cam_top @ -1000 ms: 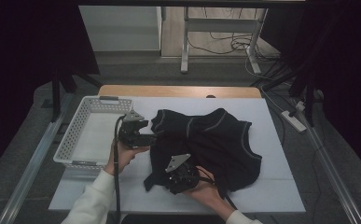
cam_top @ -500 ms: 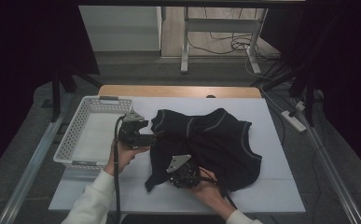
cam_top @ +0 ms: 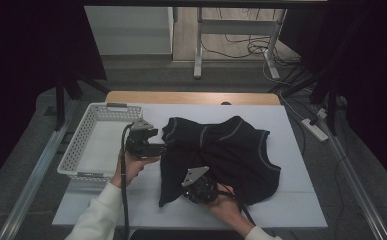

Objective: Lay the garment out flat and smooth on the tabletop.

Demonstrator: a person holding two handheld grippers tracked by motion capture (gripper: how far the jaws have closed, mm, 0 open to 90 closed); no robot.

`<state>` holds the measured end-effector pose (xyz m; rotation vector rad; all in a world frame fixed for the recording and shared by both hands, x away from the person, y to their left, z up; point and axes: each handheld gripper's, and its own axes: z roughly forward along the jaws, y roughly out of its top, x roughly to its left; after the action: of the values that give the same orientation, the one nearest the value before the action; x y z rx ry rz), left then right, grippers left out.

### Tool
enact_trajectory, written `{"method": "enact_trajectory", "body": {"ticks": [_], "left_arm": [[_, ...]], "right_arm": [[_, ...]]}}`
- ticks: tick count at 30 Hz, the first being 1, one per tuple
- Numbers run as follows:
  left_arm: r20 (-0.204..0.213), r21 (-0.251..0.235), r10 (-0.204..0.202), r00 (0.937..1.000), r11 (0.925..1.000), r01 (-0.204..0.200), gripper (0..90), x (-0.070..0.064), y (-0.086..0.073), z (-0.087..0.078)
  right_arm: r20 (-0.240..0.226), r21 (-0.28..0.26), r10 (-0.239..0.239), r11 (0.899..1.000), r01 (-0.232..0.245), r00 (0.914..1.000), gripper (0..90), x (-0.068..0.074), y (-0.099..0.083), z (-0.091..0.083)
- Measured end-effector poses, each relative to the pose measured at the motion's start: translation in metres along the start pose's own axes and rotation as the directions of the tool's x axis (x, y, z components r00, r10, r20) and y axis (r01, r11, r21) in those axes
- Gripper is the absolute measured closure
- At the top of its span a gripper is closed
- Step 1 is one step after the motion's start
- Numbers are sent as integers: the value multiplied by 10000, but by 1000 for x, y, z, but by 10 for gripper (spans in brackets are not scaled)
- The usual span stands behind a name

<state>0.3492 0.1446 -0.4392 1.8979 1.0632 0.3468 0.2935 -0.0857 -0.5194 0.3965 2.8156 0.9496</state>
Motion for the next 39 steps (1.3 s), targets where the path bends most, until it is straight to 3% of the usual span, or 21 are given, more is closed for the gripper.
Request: {"method": "enact_trajectory", "body": {"ticks": [13, 29, 32, 34, 37, 39], "left_arm": [[-8, 2, -10, 10000, 10000, 10, 207, 0, 0, 0], [-33, 38, -43, 10000, 10000, 43, 205, 1, 0, -1], [-29, 51, -23, 10000, 10000, 23, 204, 0, 0, 0], [-30, 51, -9, 10000, 10000, 9, 204, 0, 0, 0], [-23, 51, 4, 10000, 10000, -3, 204, -1, 0, 0], [-23, 51, 11, 10000, 10000, -11, 204, -1, 0, 0]], "right_arm": [[-840, -24, -439, 9990, 438, 9955, 831, 31, -14, -21], [-1284, 20, -723, 9973, 731, 9891, 831, 60, -34, -44], [-1226, -94, -742, 9972, 736, 9897, 819, 59, -34, -45], [-1211, -390, -510, 9982, 465, 9913, 745, 55, -32, -45], [-1601, -742, 70, 9971, -191, 9871, 554, 51, -27, -44], [-1304, -818, 91, 9964, -199, 9914, 460, 52, -22, -42]]}}
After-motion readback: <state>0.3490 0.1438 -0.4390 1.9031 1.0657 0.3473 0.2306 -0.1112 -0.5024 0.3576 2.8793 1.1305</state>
